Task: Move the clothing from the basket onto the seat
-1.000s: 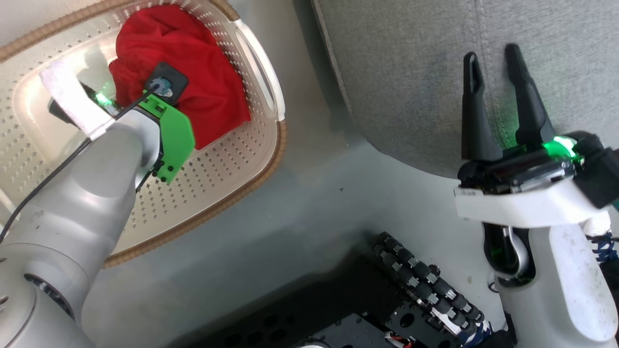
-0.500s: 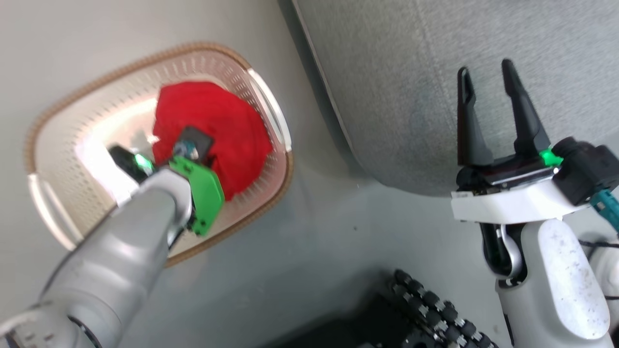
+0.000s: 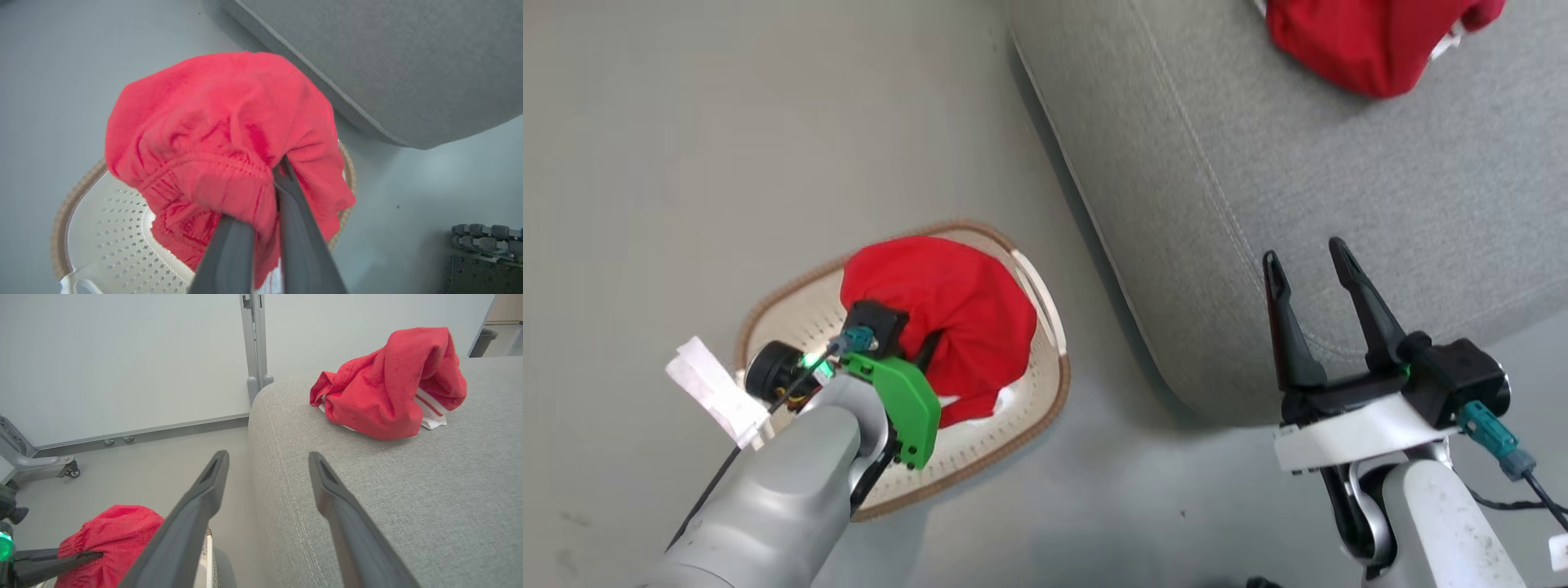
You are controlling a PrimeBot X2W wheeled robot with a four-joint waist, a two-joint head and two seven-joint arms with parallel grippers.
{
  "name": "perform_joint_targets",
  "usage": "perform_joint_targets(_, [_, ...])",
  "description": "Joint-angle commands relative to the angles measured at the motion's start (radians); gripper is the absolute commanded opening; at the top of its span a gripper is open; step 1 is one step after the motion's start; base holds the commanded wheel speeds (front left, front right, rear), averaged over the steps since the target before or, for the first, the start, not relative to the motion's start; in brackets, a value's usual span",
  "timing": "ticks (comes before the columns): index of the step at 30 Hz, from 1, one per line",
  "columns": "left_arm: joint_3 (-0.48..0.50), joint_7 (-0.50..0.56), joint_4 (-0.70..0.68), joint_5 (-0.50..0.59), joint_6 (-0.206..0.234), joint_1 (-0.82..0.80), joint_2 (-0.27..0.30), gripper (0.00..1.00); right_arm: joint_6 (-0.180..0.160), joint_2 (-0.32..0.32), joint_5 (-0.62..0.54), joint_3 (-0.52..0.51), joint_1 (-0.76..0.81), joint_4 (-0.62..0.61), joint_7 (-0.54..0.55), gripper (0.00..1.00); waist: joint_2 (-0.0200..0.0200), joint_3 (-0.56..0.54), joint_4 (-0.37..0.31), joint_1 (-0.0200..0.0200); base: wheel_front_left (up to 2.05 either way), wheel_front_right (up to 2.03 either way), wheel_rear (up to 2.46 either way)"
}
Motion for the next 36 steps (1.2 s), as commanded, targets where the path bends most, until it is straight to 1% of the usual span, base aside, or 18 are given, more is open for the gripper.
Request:
perform_joint_targets(1, [0.036, -0.007, -0.037, 0.024, 0.011, 0.033, 0.012, 0.00, -0.002, -0.010, -0.005, -0.001, 0.031, 0.008, 0.000, 1.00, 0.0000, -0.228, 0.101, 0.0001, 0.00, 0.00, 0.00])
perform_joint_targets(4, [0.125, -0.006, -0.132, 0.076, 0.033, 0.080, 0.040, 0.00, -0.002, -0.018, -0.002, -0.001, 0.062, 0.019, 0.000, 1.00, 0.0000, -0.285, 0.119, 0.0001, 0.00, 0.00, 0.00])
perform_joint_targets(9, [0.323, -0.006, -0.336, 0.193, 0.069, 0.175, 0.076, 0.00, -0.002, -0.022, 0.001, -0.008, 0.103, 0.025, 0.000, 1.00, 0.0000, -0.350, 0.144, 0.0001, 0.00, 0.00, 0.00])
perform_joint_targets(13, [0.484, -0.006, -0.492, 0.287, 0.073, 0.260, 0.083, 0.00, -0.002, -0.017, 0.002, -0.011, 0.131, 0.032, 0.000, 1.00, 0.0000, -0.393, 0.159, 0.0001, 0.00, 0.00, 0.00])
perform_joint_targets(15, [0.574, -0.006, -0.574, 0.333, 0.071, 0.308, 0.074, 0.00, -0.002, -0.015, 0.004, -0.010, 0.143, 0.033, 0.000, 1.00, 0.0000, -0.407, 0.164, 0.0001, 0.00, 0.00, 0.00])
perform_joint_targets(19, [0.733, -0.006, -0.720, 0.414, 0.049, 0.401, 0.037, 0.00, -0.002, -0.011, 0.006, -0.012, 0.158, 0.035, 0.000, 1.00, 0.0000, -0.426, 0.172, 0.0001, 0.00, 0.00, 0.00])
perform_joint_targets(24, [0.918, -0.006, -0.893, 0.498, 0.021, 0.497, -0.035, 0.00, -0.002, -0.005, 0.007, -0.011, 0.168, 0.036, 0.000, 1.00, 0.0000, -0.443, 0.177, 0.0001, 0.00, 0.00, 0.00])
perform_joint_targets(26, [0.987, -0.006, -0.970, 0.515, 0.009, 0.533, -0.067, 0.00, -0.002, -0.004, 0.008, -0.013, 0.172, 0.036, 0.000, 1.00, 0.0000, -0.449, 0.178, 0.0001, 0.00, 0.00, 0.00])
perform_joint_targets(29, [1.050, -0.006, -1.066, 0.530, 0.000, 0.567, -0.095, 0.00, -0.002, -0.002, 0.008, -0.012, 0.180, 0.036, 0.000, 1.00, 0.0000, -0.455, 0.179, 0.0001, 0.00, 0.00, 0.00])
perform_joint_targets(31, [1.065, -0.006, -1.130, 0.526, -0.004, 0.584, -0.105, 0.00, -0.002, -0.002, 0.009, -0.010, 0.183, 0.037, 0.000, 1.00, 0.0000, -0.459, 0.179, 0.0001, 0.00, 0.00, 0.00])
perform_joint_targets(33, [1.049, -0.006, -1.187, 0.508, -0.003, 0.599, -0.110, 0.00, -0.002, -0.004, 0.008, -0.010, 0.185, 0.037, 0.000, 1.00, 0.0000, -0.463, 0.179, 0.0001, 0.00, 0.00, 0.00])
perform_joint_targets(36, [0.993, -0.006, -1.243, 0.483, -0.003, 0.618, -0.111, 0.00, -0.002, -0.006, 0.006, -0.012, 0.182, 0.036, 0.000, 1.00, 0.0000, -0.465, 0.178, 0.0001, 0.00, 0.00, 0.00])
